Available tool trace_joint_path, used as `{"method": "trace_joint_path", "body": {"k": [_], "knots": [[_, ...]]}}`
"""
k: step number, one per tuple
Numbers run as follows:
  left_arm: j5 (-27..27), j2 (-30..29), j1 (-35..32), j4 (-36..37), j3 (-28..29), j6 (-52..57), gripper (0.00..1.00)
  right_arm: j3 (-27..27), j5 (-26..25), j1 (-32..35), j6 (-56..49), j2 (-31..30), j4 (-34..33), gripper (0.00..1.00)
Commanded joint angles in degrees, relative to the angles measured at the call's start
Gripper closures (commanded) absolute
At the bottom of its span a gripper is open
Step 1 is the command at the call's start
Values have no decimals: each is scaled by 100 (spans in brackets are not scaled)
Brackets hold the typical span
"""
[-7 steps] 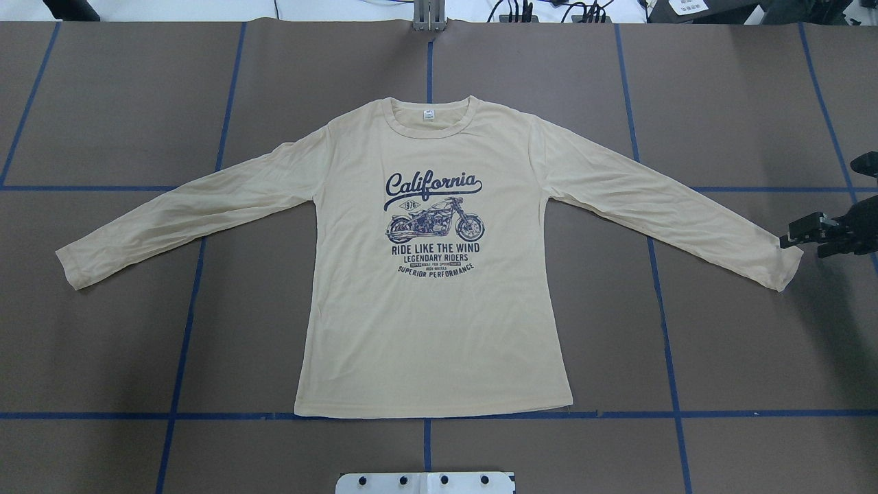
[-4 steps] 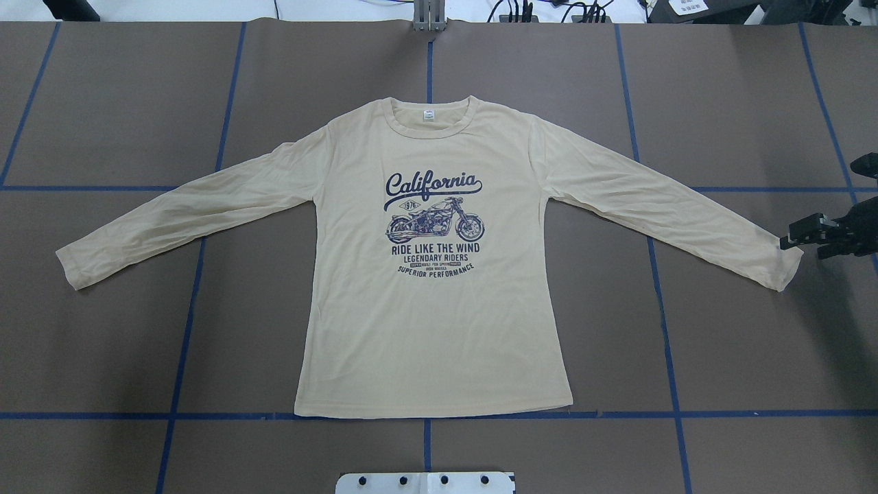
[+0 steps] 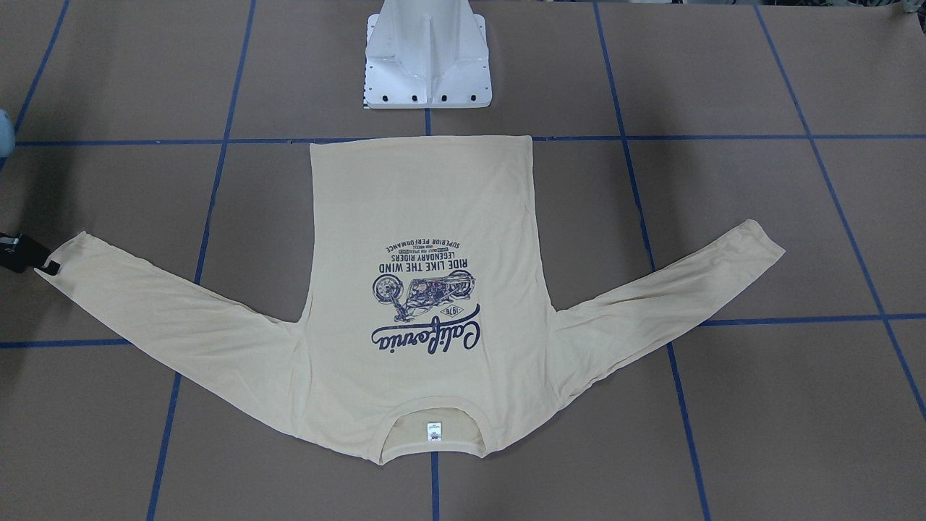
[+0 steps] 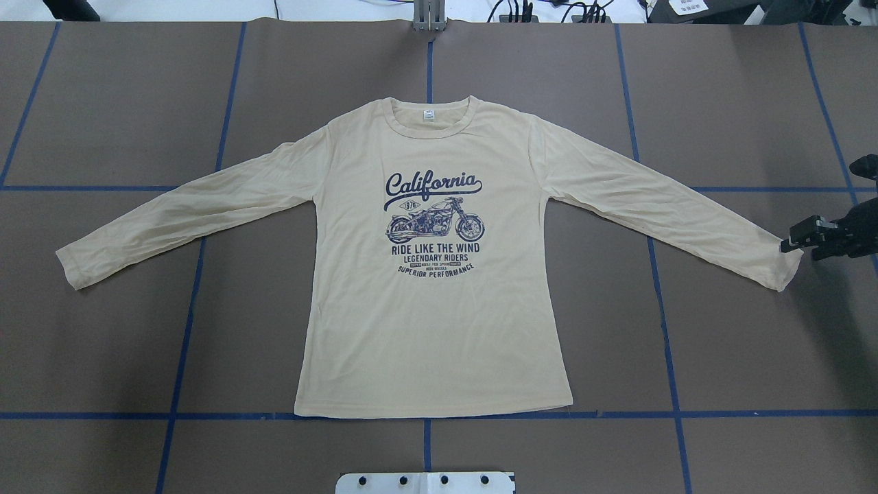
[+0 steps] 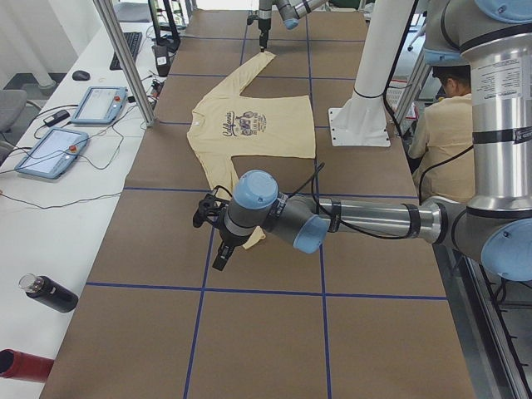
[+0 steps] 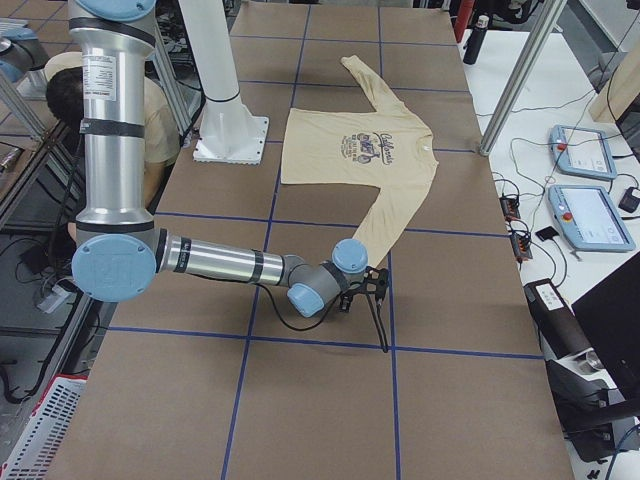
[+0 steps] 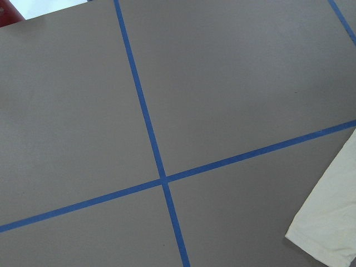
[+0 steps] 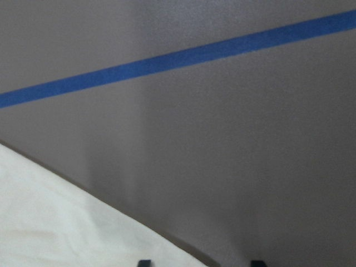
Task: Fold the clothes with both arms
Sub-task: 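Move the right gripper down to the shoulder of the nearest sleeve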
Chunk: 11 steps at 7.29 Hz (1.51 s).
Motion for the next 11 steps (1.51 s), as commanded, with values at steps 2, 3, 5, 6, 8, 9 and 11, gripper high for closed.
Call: {"method": "trace_joint_path", "body": {"k": [2,3,5,6,8,9,11], "knots": [[-3,0,0,2,3,0,0,48,35,-2,72,-14,0,100],[-3,0,0,2,3,0,0,118,105,6,72,-31,0,100],[-3,0,0,2,-6,0,0,625,333,111,89,-93,-61,100],[-3,0,0,2,-15,0,0,880,334,121,124,-15,-96,100],[-12,17,0,-137,-15,-17,0,1032,352,94,1286,1235,-987,100],[-12,18,0,-147,-15,-18,0,963,265,-167,1833,2104,-1524,100],[-326,17,0,-164,-50,-9,0,919,-426,-850,2914,3399,-2388,100]]}}
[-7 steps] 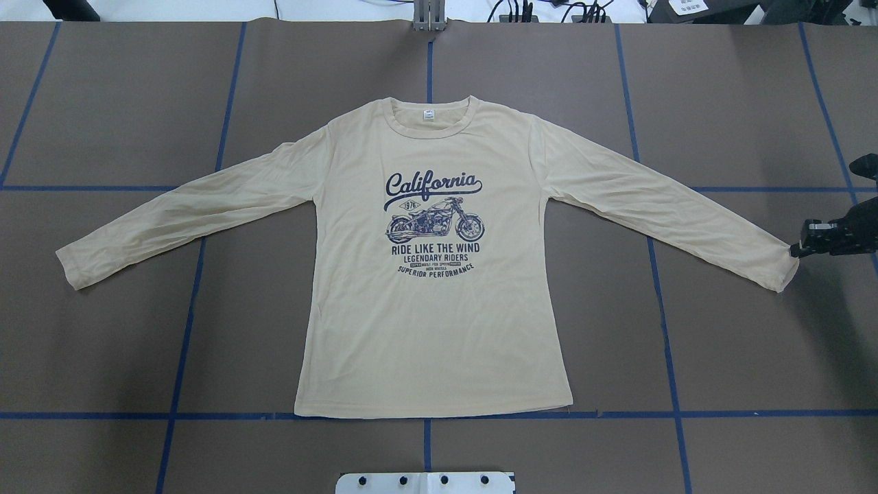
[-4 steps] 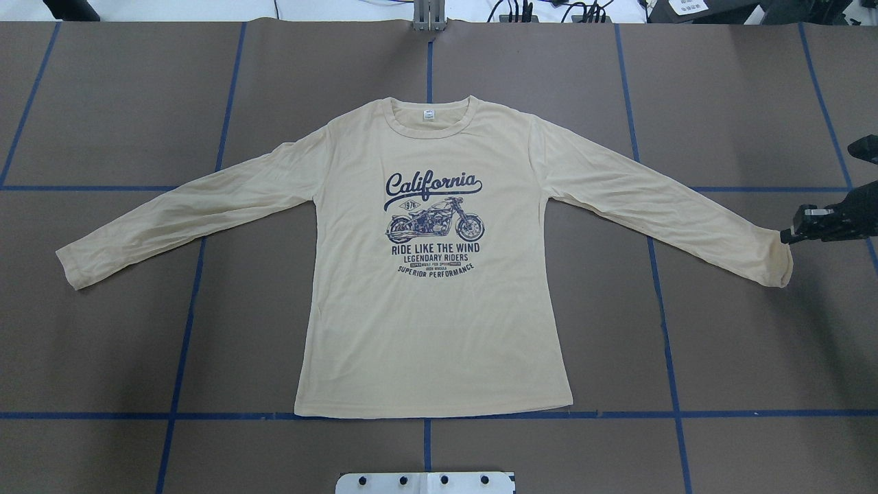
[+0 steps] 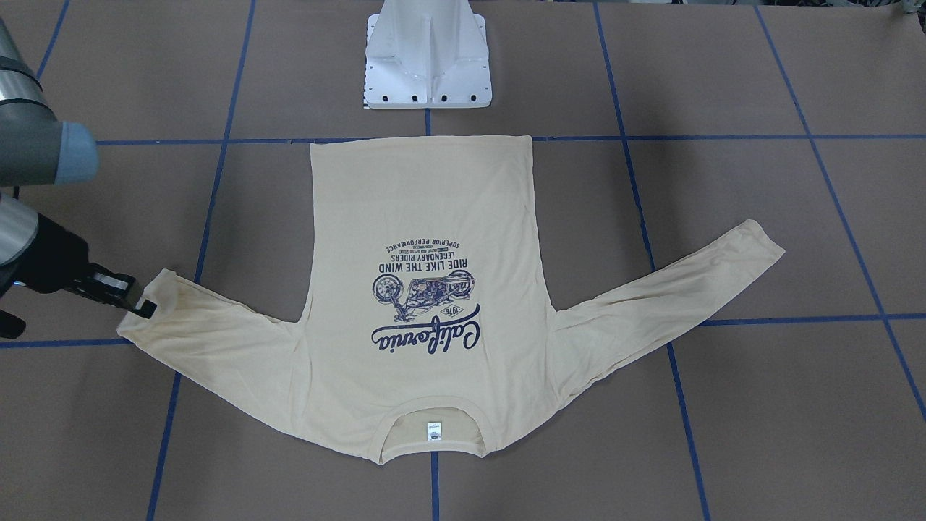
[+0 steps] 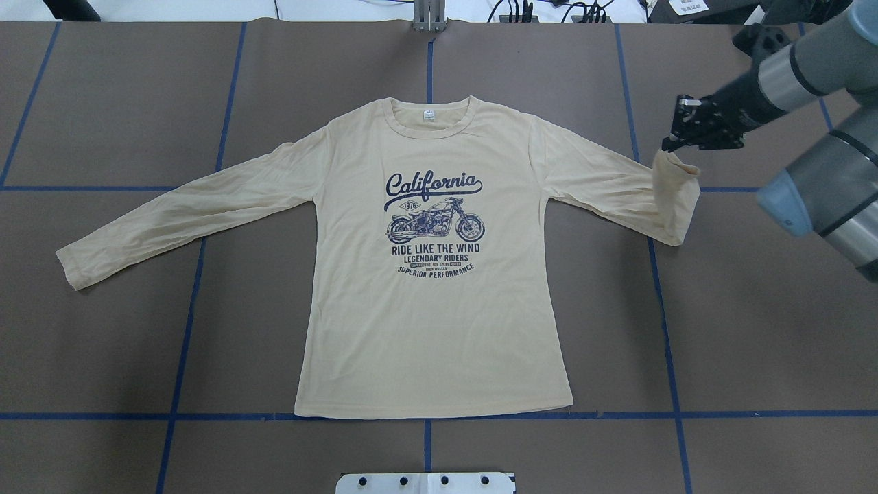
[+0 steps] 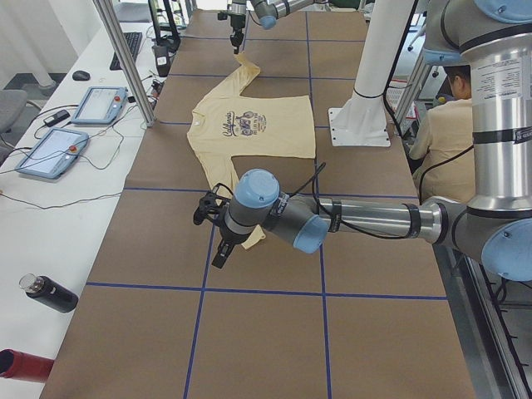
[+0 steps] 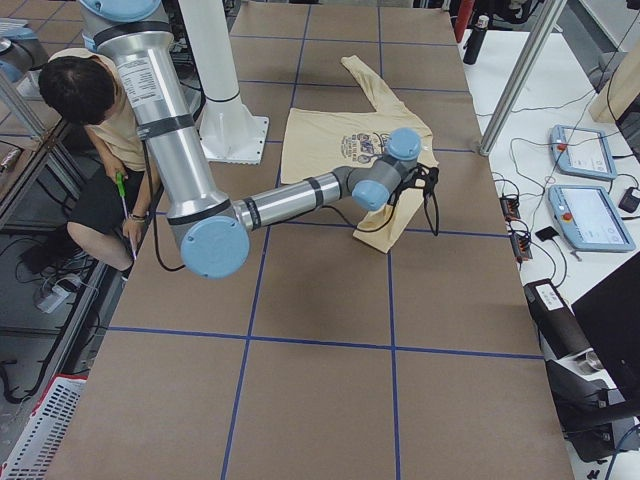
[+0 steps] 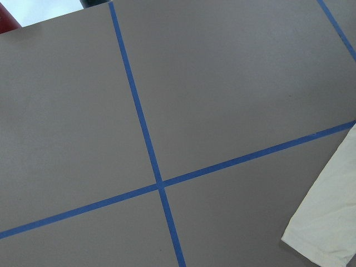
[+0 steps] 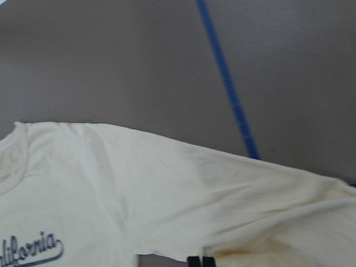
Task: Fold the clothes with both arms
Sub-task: 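Grasp the sleeve with the right gripper and fold it across the shirt body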
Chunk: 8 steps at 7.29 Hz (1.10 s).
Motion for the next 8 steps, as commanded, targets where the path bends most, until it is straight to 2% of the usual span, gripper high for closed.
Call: {"method": "trace_joint_path", "body": {"k": [1,2,3,4,7,8], "knots": [[-285,4,0,-19,7,3,0,-373,-1396,-1073,1610,1628,-563,100],[-285,4,0,-10,16,3,0,-1029,-2198,-1505,1984,2514,-537,100],[-285,4,0,-1,25,3,0,-1689,-2284,-1658,1997,3289,-537,100],[-294,4,0,-1,16,-6,0,-1913,-2355,-1729,1988,3714,-537,100],[-408,4,0,-10,25,-6,0,-2205,-2968,-2325,1944,4280,-529,100],[-408,4,0,-1,25,-6,0,-2536,-3301,-2518,1944,4499,-502,100]]}}
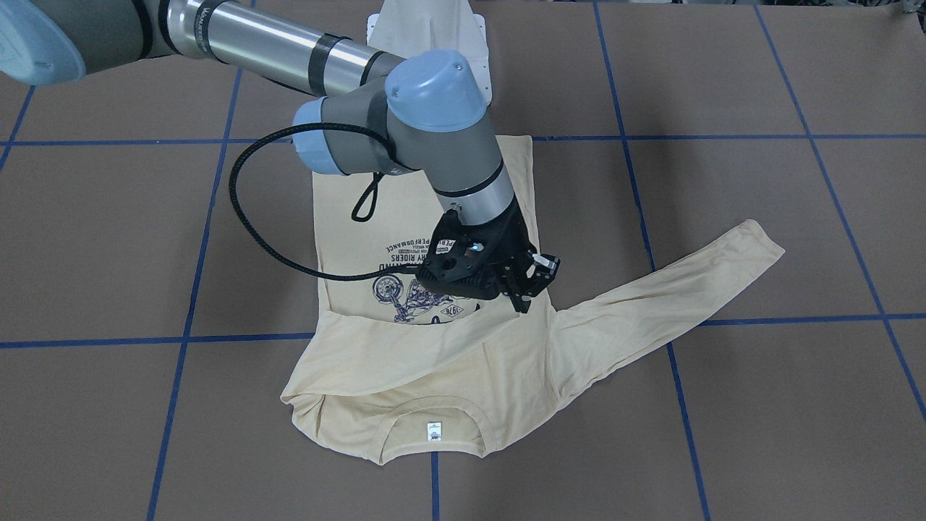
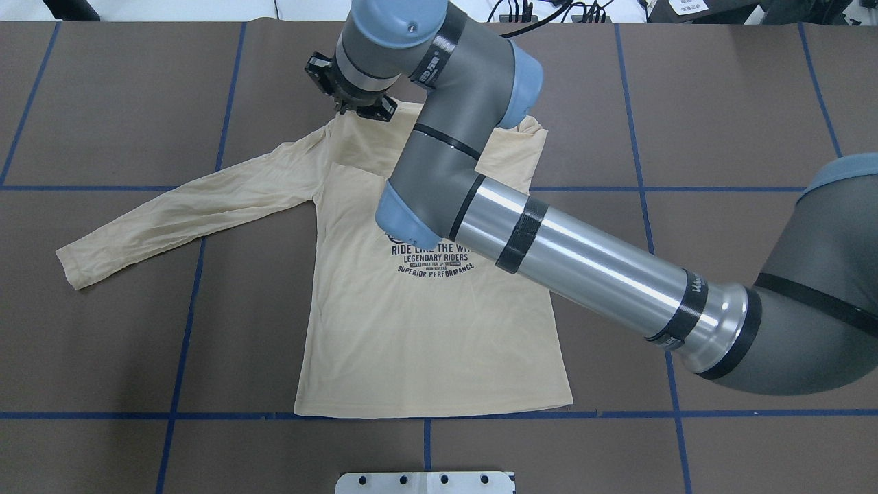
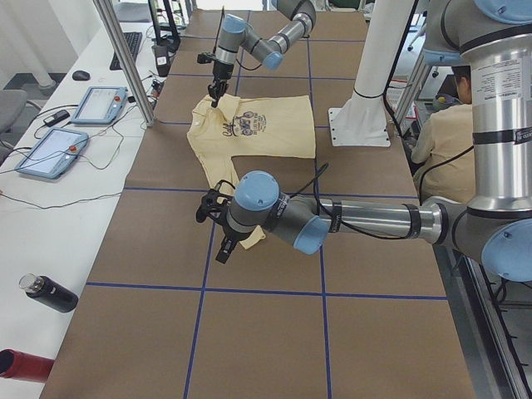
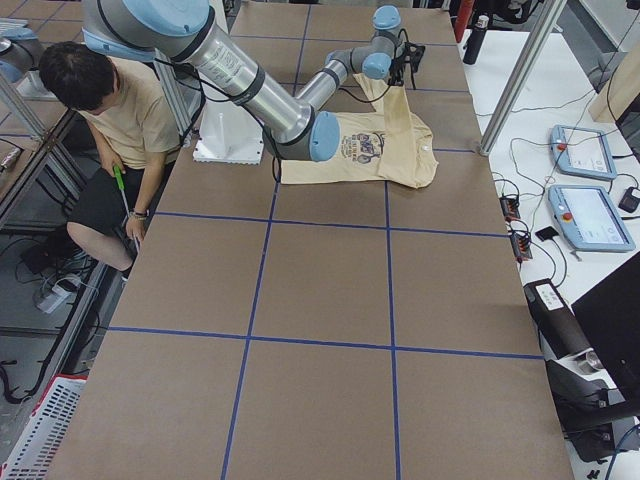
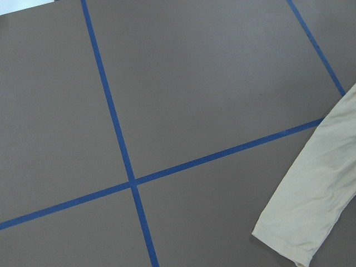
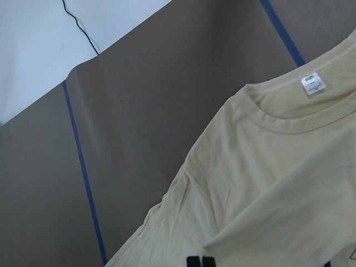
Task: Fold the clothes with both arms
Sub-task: 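Grasp the sleeve with the right gripper and fold it across the shirt body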
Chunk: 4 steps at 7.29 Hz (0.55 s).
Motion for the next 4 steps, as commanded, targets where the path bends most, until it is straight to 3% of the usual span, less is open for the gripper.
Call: {"method": "trace_joint_path", "body": {"k": [1,2,3,4], "knots": [[-6,0,0,4,3,0,0,-706,-463,-288,-19,316,563,100],[-6,-9,0,-5,3,0,0,-1049,-473,-288,-19,386,951,94],[-6,-18,9,-92,12,-9,0,-1549,-499,-288,-10,744,981,42],[-15,-18,52,-337,108,-9,0,-1771,-517,-279,-2,887,990,15]]}}
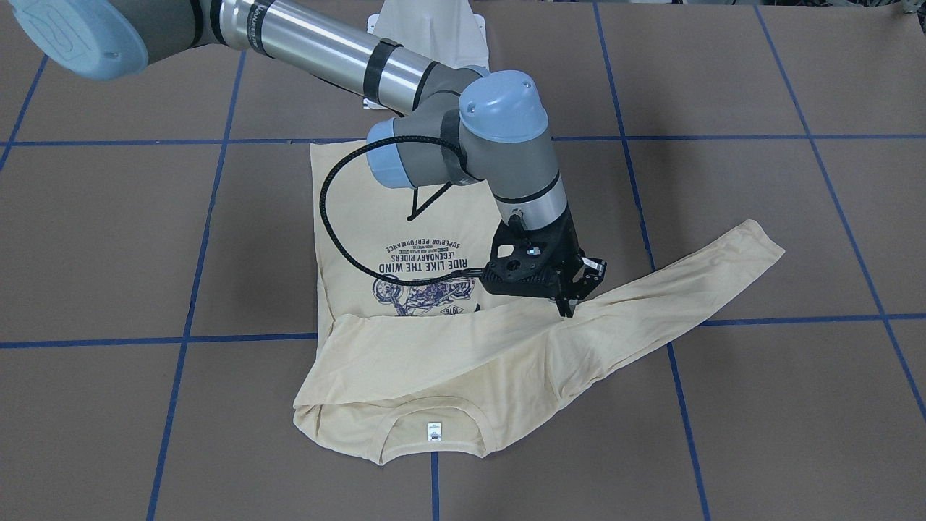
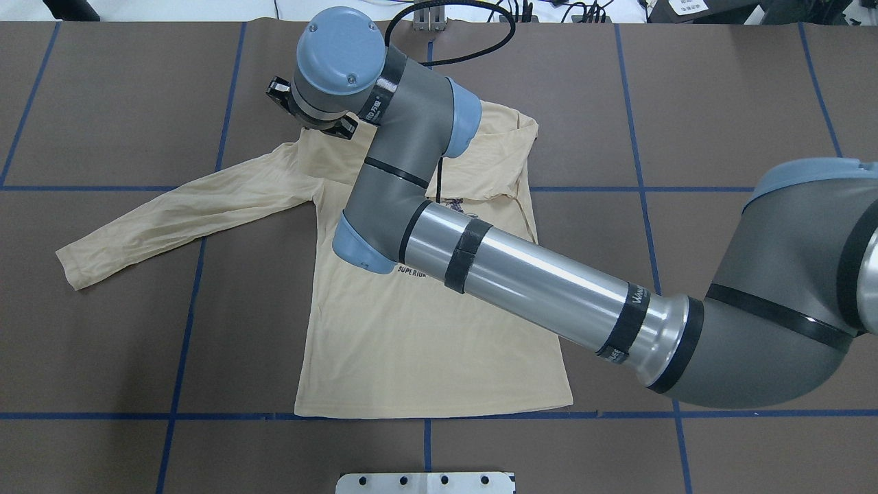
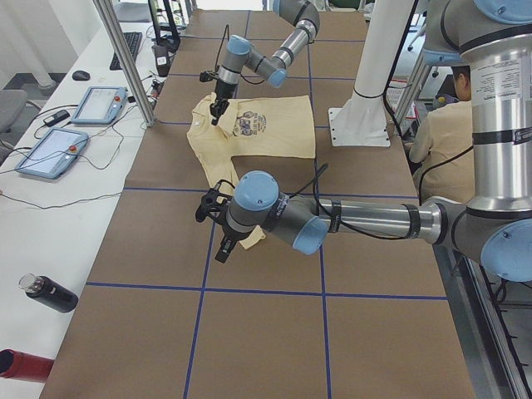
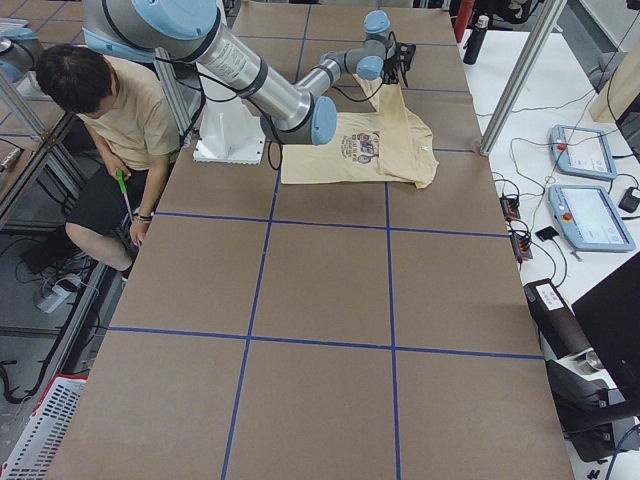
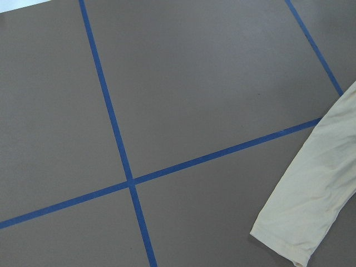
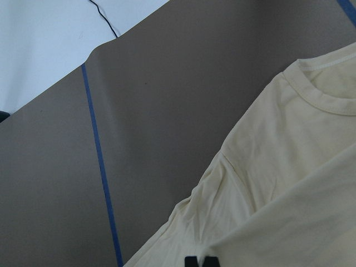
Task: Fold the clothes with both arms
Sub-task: 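Grasp the sleeve with the right gripper and fold it across the shirt body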
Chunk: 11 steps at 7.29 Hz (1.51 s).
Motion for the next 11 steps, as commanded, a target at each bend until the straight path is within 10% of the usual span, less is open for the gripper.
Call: {"method": "trace_joint_path", "body": {"k": [1,4,6,8,11], "knots": [[-7,-22,228,-710,338,-12,0,-413,-60,10,27,267,100,1],[63,-14,1095,-1119,526,-1492,0,-334,-8,18,201,338,109,0],[212,-57,1695,-1398,901,-1881,4,888,611,306,282,-594,82,0],[657,-460,2231,-1915,1464,-2575,26,2140,1300,659,-58,-1941,91,0],[802,-761,2646,-2297,1984,-3027,43,2426,1302,651,-166,-2246,91,0]]}}
